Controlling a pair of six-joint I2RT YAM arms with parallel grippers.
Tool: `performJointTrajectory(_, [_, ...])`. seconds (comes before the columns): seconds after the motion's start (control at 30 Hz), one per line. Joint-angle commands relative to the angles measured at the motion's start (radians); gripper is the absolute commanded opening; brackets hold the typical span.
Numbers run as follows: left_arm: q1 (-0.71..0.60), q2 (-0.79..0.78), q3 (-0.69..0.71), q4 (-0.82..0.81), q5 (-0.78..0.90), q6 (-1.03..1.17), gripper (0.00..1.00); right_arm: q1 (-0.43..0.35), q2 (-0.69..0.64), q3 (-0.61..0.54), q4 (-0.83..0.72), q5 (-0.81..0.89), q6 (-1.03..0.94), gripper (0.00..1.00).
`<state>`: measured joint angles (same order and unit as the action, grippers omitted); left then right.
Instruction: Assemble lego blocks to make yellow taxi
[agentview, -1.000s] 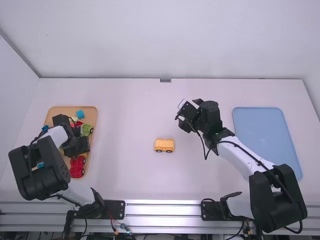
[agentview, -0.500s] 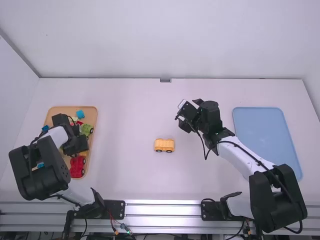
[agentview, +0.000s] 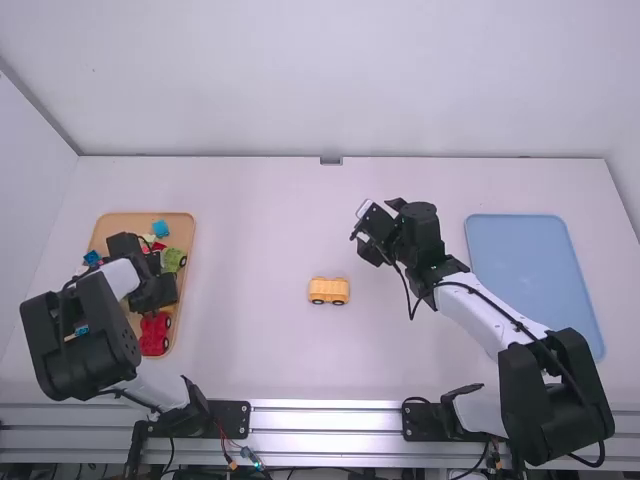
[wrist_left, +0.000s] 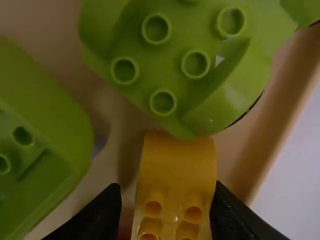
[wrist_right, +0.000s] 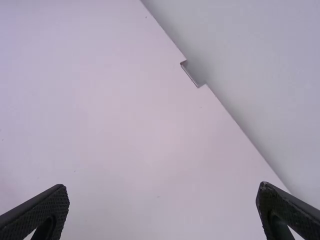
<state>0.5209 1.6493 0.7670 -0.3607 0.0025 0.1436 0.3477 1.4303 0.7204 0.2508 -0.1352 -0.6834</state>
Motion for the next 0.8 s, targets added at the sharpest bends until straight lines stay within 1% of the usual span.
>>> performJointTrajectory(0.0, [0.004,0.010,-0.009,0.003,0.037,0.004,0.45,-0.001,-0.016,0.020,-0.001,0.002,0.006,0.99])
performJointTrajectory(0.03, [0.007,0.010,-0.009,0.005,0.057,0.004,0.42,-0.001,-0.016,0.020,-0.001,0.002,0.006,0.99])
performJointTrajectory(0.2, [0.001,0.010,-0.009,0.008,0.068,0.003,0.38,-0.001,-0.016,0.020,-0.005,0.002,0.006,0.99])
performJointTrajectory(0.3, [0.004,0.010,-0.009,0.003,0.068,0.003,0.30,-0.001,-0.016,0.020,-0.004,0.002,0.006,0.99])
performJointTrajectory(0.4, [0.008,0.010,-0.009,0.011,0.065,-0.013,0.29,-0.001,-0.016,0.020,-0.005,0.002,0.007,0.99])
performJointTrajectory(0.57, [0.001,0.010,0.003,0.011,0.019,-0.050,0.17,-0.001,-0.016,0.020,-0.005,0.002,0.006,0.99])
performJointTrajectory(0.6, [0.002,0.009,0.016,0.000,0.016,-0.050,0.13,-0.001,-0.016,0.020,-0.005,0.002,0.007,0.99])
performJointTrajectory(0.77, [-0.002,-0.026,0.069,-0.069,0.016,-0.050,0.15,-0.001,-0.016,0.020,-0.004,0.002,0.006,0.99])
